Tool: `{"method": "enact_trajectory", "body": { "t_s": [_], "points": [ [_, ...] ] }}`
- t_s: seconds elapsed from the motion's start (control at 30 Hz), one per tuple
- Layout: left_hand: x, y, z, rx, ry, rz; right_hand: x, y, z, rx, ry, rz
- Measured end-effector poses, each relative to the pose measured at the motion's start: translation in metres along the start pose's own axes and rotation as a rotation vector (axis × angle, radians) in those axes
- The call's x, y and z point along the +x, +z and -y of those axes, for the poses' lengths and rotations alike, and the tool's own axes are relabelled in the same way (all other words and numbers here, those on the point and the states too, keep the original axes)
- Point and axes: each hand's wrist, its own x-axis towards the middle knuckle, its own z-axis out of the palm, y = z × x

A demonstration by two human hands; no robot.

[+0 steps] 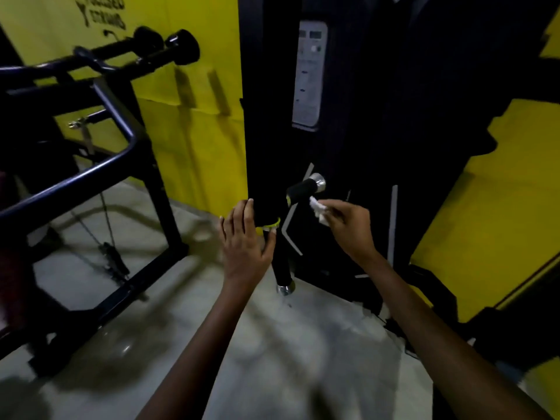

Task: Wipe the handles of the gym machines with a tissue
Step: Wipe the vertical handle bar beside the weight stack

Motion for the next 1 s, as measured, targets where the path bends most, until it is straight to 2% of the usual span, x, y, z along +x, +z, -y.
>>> {"method": "enact_trajectory", "body": {
  "t_s": [0.1, 0.27, 0.33, 0.43, 0.5, 0.63, 0.87, 1.0],
  "points": [
    [-0.001, -0.003, -0.006, 0.023, -0.053, 0.01, 0.015, -0.003, 0.006, 0.072, -0.058, -0.102],
    [-0.003, -0.005, -0.014, 0.03, -0.1, 0.005, 0.032, 0.007, 0.025, 0.03, -0.261, -0.243],
    [-0.002, -0.004, -0.016, 0.022, -0.122, 0.003, 0.035, 0.017, 0.027, -0.031, -0.333, -0.177],
    [-0.002, 0.001, -0.02, 0.021, -0.153, -0.009, 0.031, 0.035, 0.019, -0.193, -0.377, 0.07],
    [-0.002, 0.002, -0.023, 0.015, -0.163, -0.016, 0.024, 0.042, 0.01, -0.236, -0.385, 0.158],
    [0.003, -0.002, -0.026, 0.07, -0.163, -0.002, 0.025, 0.042, -0.004, -0.235, -0.392, 0.194],
    [0.025, -0.009, -0.042, 0.119, -0.049, 0.056, 0.037, 0.042, 0.0, -0.157, -0.363, 0.201],
    [0.023, -0.002, -0.043, 0.159, -0.061, 0.023, 0.035, 0.034, -0.014, -0.2, -0.543, 0.219]
  ]
}}
